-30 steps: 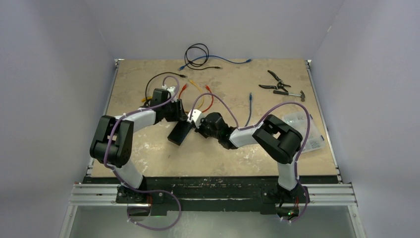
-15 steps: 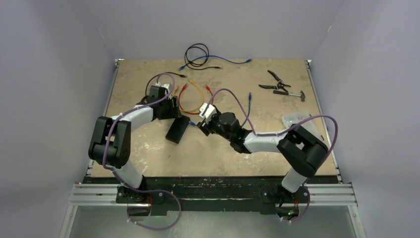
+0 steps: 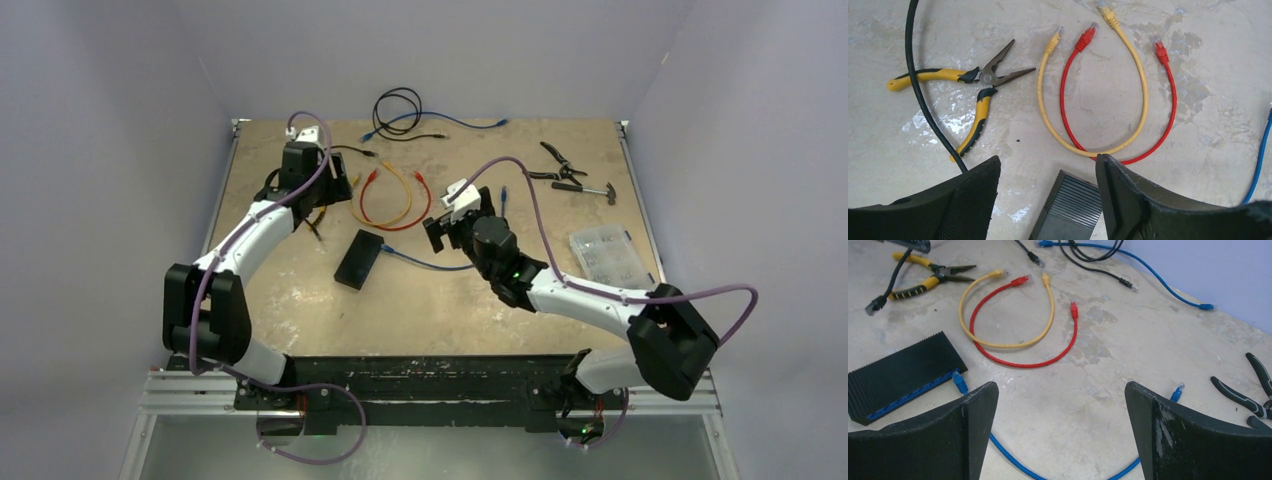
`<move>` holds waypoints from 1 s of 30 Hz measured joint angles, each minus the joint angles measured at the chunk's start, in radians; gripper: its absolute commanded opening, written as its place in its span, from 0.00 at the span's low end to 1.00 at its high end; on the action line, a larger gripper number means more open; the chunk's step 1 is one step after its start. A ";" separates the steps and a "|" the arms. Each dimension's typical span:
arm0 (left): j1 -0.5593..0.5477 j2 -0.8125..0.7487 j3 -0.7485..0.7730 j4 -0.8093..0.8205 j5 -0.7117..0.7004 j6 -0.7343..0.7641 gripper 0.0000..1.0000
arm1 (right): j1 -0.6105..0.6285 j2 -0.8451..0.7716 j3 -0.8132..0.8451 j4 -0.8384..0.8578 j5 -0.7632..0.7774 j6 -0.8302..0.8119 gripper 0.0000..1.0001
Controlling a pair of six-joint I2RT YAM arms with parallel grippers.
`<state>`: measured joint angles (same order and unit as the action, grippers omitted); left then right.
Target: Insert the plug into the switch port
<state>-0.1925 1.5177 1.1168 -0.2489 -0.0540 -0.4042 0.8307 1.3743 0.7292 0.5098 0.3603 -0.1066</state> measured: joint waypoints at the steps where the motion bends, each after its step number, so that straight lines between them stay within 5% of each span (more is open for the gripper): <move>1: 0.000 0.000 0.000 -0.001 -0.004 -0.007 0.69 | 0.000 -0.015 0.000 -0.008 0.016 0.009 0.99; 11: 0.001 0.216 0.114 -0.007 -0.029 -0.102 0.64 | 0.000 -0.174 -0.082 0.013 0.015 0.075 0.99; 21: 0.001 0.449 0.209 0.003 -0.021 -0.131 0.45 | 0.000 -0.168 -0.094 0.027 -0.005 0.107 0.99; 30: 0.002 0.523 0.250 0.042 -0.008 -0.136 0.08 | 0.000 -0.135 -0.094 0.027 -0.016 0.108 0.99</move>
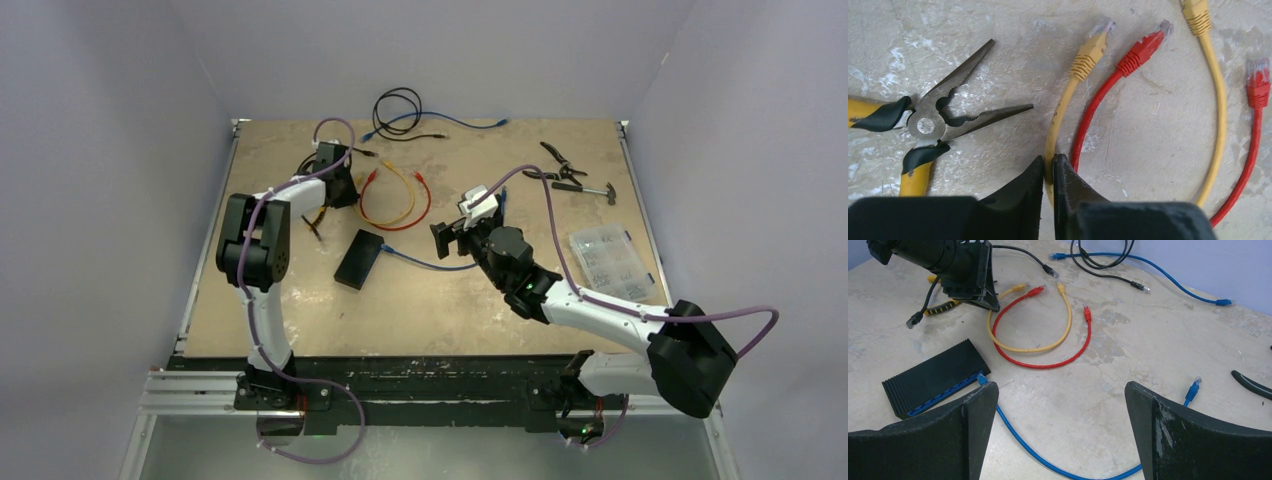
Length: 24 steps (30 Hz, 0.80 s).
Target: Insert the plug into the switch port
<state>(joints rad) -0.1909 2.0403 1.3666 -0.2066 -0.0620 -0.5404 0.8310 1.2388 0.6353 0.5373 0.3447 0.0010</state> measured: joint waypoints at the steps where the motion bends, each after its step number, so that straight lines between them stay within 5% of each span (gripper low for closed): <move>1: 0.000 0.002 0.000 0.003 0.005 0.001 0.04 | 0.000 0.000 0.000 0.000 0.000 0.000 0.99; 11: 0.000 -0.034 -0.012 0.009 0.087 0.000 0.00 | 0.000 -0.001 0.000 0.007 -0.007 0.000 0.99; 24: 0.000 -0.367 -0.148 0.125 0.247 -0.060 0.00 | 0.000 0.000 0.068 -0.001 -0.021 -0.031 0.99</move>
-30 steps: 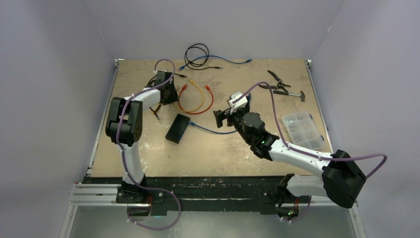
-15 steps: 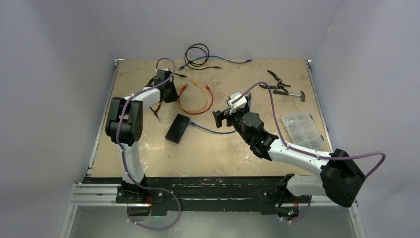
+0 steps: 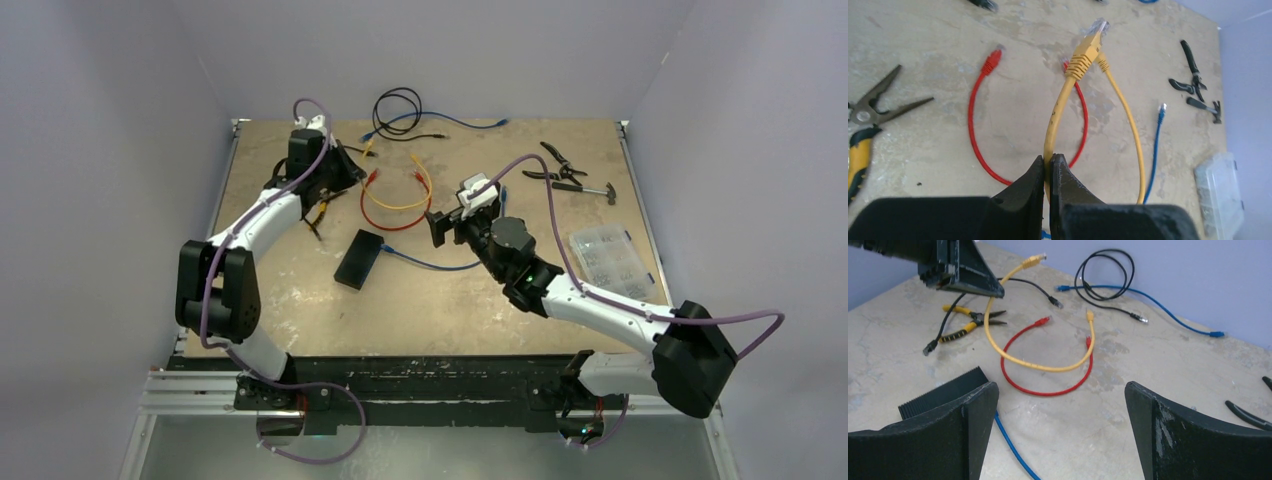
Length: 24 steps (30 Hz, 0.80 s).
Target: Insert the plug into the switch port
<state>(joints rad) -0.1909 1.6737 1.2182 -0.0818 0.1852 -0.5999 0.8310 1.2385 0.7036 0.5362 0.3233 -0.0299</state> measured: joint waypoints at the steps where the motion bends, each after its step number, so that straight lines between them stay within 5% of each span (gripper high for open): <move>1: 0.000 -0.018 -0.017 0.006 0.016 -0.005 0.00 | 0.000 0.000 0.011 -0.001 0.000 -0.003 0.99; 10: -0.029 -0.143 -0.159 0.013 0.122 -0.010 0.00 | -0.053 0.020 0.069 -0.034 -0.013 0.010 0.97; 24: -0.249 -0.196 -0.308 0.014 0.044 0.044 0.00 | -0.192 0.156 0.082 -0.178 -0.020 0.132 0.88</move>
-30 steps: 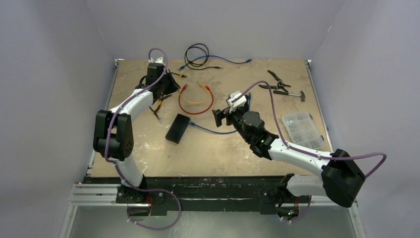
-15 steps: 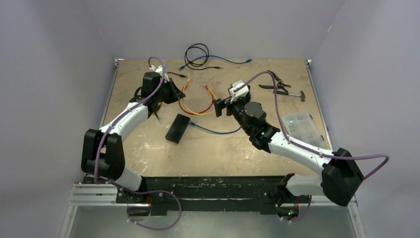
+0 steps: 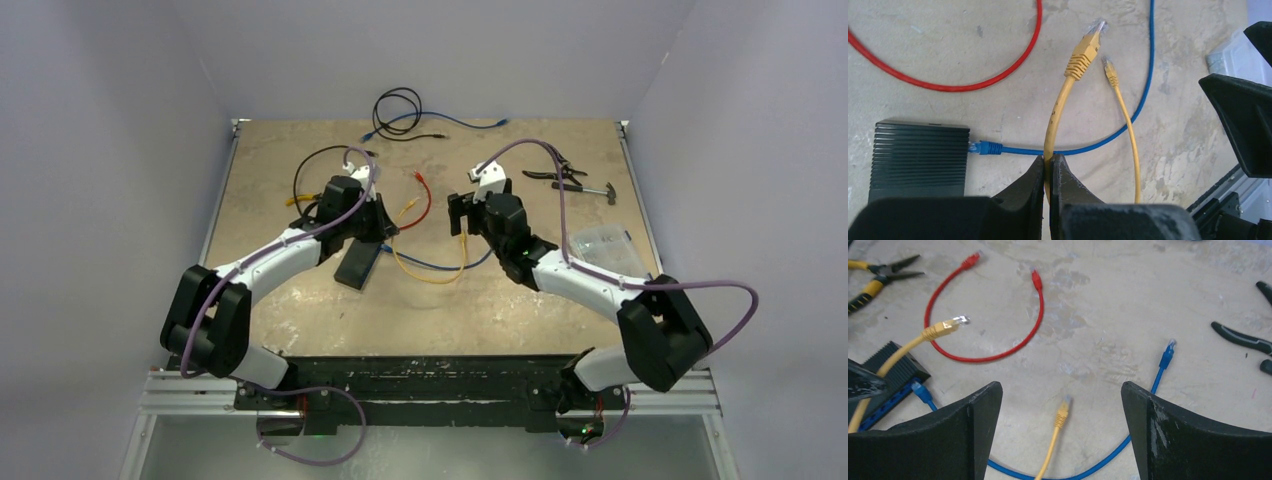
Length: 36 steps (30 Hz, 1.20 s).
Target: Insert the plug into the switch port
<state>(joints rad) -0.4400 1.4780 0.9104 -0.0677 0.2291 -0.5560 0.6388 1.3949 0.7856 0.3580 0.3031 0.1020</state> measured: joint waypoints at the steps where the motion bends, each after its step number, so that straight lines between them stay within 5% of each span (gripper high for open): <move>1: -0.001 0.000 -0.008 -0.001 -0.008 0.000 0.00 | -0.001 0.013 0.000 -0.004 0.000 0.004 0.87; 36: -0.052 -0.001 -0.058 -0.010 -0.103 0.044 0.00 | -0.018 0.376 0.143 -0.162 -0.119 0.117 0.40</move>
<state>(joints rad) -0.4923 1.4769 0.8524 -0.0776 0.1265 -0.5121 0.6209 1.7706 0.9287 0.1959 0.1844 0.2195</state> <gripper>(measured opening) 0.028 0.435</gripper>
